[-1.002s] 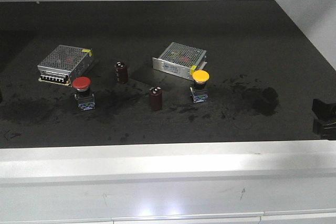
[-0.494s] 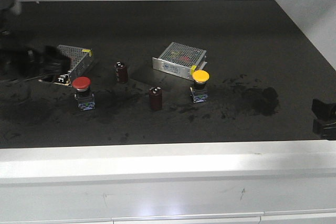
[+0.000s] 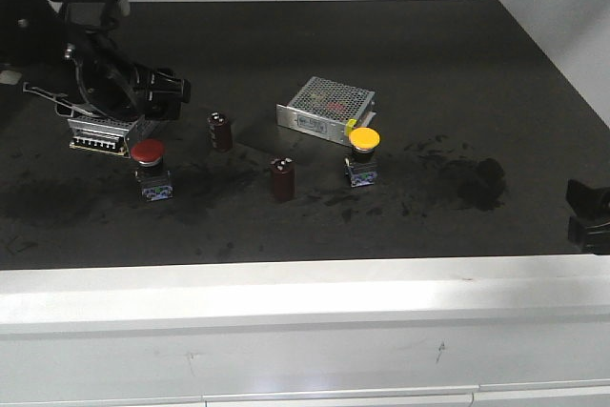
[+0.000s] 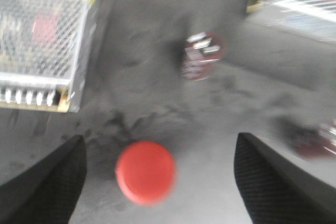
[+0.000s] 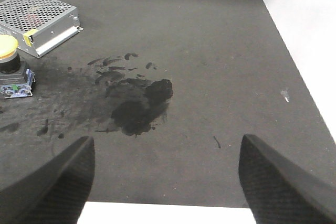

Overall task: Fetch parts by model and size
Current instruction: 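Lower the left gripper onto the red-capped push button and grasp it, then lift the red-capped push button with the left gripper and withdraw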

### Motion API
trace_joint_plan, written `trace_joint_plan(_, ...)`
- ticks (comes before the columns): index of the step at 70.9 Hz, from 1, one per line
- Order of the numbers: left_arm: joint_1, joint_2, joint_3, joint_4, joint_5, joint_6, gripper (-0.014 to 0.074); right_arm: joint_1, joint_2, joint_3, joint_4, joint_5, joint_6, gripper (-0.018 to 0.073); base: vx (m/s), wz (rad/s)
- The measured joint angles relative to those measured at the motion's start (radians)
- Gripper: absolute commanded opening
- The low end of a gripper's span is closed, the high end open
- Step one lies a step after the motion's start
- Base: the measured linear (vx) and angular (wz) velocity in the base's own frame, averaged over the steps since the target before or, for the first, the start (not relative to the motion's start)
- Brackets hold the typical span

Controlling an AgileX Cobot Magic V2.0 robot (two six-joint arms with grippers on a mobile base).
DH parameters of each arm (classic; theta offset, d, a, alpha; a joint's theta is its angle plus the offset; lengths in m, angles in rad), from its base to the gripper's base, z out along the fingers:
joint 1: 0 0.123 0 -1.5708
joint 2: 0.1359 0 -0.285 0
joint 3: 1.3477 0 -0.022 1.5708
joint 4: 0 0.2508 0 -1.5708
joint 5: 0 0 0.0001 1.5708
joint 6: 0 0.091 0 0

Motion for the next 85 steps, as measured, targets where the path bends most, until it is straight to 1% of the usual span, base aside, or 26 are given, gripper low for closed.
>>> trace_joint_plan(13, 0.0, 0.067, -0.045, 0.013, 0.064, -0.028, 0.0541, 0.0, 0.0, 0.0, 0.0, 0.0, 0.0, 0.0546, 0.0, 0.0)
trace_joint_plan(38, 0.0, 0.125, -0.046, 0.015, 0.091, -0.034, 0.0536, 0.0, 0.0, 0.0, 0.0, 0.0, 0.0, 0.0546, 0.0, 0.0)
trace_joint_plan(46, 0.0, 0.142, -0.046, 0.015, 0.113, -0.036, 0.052, 0.0, 0.0, 0.0, 0.0, 0.0, 0.0, 0.0546, 0.0, 0.0)
trace_joint_plan(50, 0.0, 0.149, -0.046, 0.015, 0.118, -0.037, 0.0498, 0.0, 0.0, 0.0, 0.0, 0.0, 0.0, 0.0546, 0.0, 0.0)
trace_joint_plan(53, 0.0, 0.154, -0.046, 0.015, 0.122, -0.04, 0.0478, 0.0, 0.0, 0.0, 0.0, 0.0, 0.0, 0.0546, 0.0, 0.0)
trace_joint_plan(58, 0.0, 0.158, -0.046, 0.015, 0.127, -0.05, 0.0415, 0.0, 0.0, 0.0, 0.0, 0.0, 0.0, 0.0546, 0.0, 0.0)
trace_joint_plan(62, 0.0, 0.158, -0.046, 0.015, 0.127, -0.056, 0.0344, 0.0, 0.0, 0.0, 0.0, 0.0, 0.0, 0.0546, 0.0, 0.0)
trace_joint_plan(67, 0.0, 0.158, -0.046, 0.015, 0.127, -0.058, 0.0237, 0.0, 0.0, 0.0, 0.0, 0.0, 0.0, 0.0546, 0.0, 0.0)
trace_joint_plan(70, 0.0, 0.158, -0.046, 0.015, 0.127, -0.058, 0.0155, 0.0, 0.0, 0.0, 0.0, 0.0, 0.0, 0.0546, 0.0, 0.0)
trace_joint_plan(78, 0.0, 0.154, -0.046, 0.015, 0.127, -0.058, 0.0001, 0.0, 0.0, 0.0, 0.0, 0.0, 0.0, 0.0546, 0.0, 0.0)
trace_joint_plan(79, 0.0, 0.153, -0.046, 0.015, 0.127, -0.058, -0.0009, 0.0, 0.0, 0.0, 0.0, 0.0, 0.0, 0.0546, 0.0, 0.0)
trace_joint_plan(85, -0.005, 0.132, -0.045, 0.015, 0.131, -0.058, -0.0008, 0.0, 0.0, 0.0, 0.0, 0.0, 0.0, 0.0546, 0.0, 0.0)
